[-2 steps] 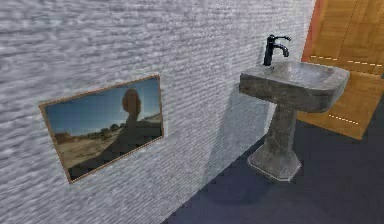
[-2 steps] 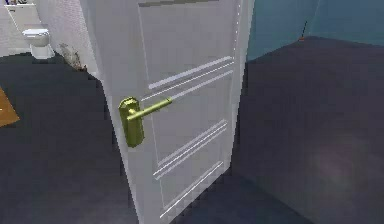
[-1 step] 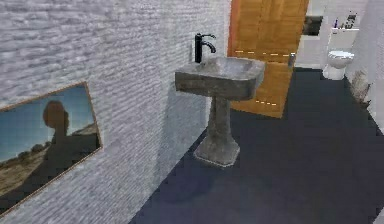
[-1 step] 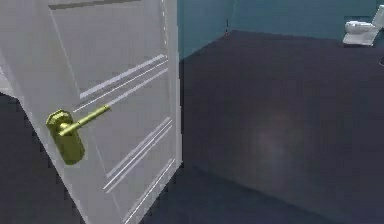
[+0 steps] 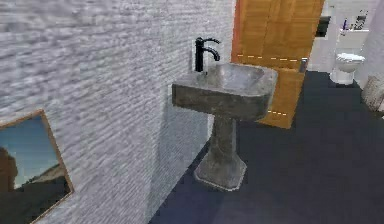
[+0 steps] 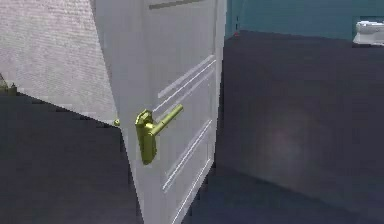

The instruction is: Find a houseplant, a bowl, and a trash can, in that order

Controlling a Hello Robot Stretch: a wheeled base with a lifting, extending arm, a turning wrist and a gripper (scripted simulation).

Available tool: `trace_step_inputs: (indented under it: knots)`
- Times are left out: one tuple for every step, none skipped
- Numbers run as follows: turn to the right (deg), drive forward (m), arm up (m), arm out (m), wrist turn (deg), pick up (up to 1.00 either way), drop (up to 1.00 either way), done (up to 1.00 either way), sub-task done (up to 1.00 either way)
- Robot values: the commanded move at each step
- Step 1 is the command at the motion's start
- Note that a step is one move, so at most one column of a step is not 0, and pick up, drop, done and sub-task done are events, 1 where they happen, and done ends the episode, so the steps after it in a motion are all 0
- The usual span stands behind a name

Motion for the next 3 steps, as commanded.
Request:
trace_step_inputs:
  knots:
    - [36.0, 0.0, 0.0, 0.0, 0.0, 0.0, 0.0, 0.0, 0.0]
    - [0.0, 0.75, 0.0, 0.0, 0.0, 0.0, 0.0, 0.0, 0.0]
    - [36.0, 0.0, 0.0, 0.0, 0.0, 0.0, 0.0, 0.0, 0.0]
